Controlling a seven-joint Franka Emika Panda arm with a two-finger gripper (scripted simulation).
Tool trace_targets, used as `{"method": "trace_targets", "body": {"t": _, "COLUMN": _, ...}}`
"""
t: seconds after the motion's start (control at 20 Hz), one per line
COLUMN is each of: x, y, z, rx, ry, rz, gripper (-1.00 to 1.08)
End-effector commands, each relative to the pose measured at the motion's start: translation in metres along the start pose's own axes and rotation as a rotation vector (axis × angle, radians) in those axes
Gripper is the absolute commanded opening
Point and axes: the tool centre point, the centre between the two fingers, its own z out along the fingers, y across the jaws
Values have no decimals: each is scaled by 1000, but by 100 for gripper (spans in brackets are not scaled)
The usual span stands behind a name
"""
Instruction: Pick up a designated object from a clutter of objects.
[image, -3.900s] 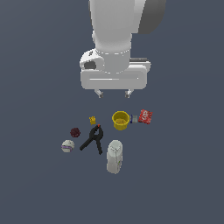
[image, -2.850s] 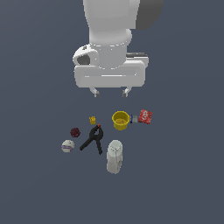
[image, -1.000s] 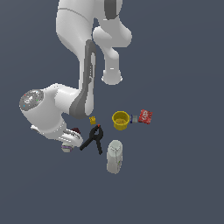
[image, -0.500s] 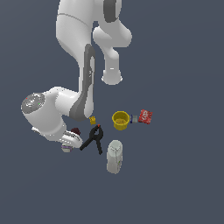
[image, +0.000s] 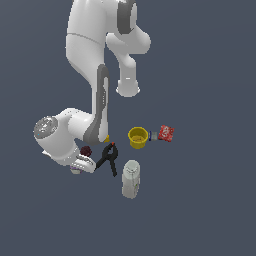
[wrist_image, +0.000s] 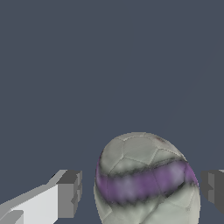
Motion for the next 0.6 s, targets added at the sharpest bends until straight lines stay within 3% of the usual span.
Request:
{"method": "trace_targets", "body": {"t": 0.0, "x": 1, "y": 0, "z": 1, "rx": 0, "ry": 2, "rz": 0, "gripper": 100}}
{"method": "trace_targets", "body": {"t": 0.05, "x": 1, "y": 0, "z": 1, "rx": 0, "ry": 2, "rz": 0, "gripper": -100}}
{"method": "trace_targets", "body": {"t": 0.55, "x": 1, "y": 0, "z": 1, "rx": 0, "ry": 2, "rz": 0, "gripper": -100}}
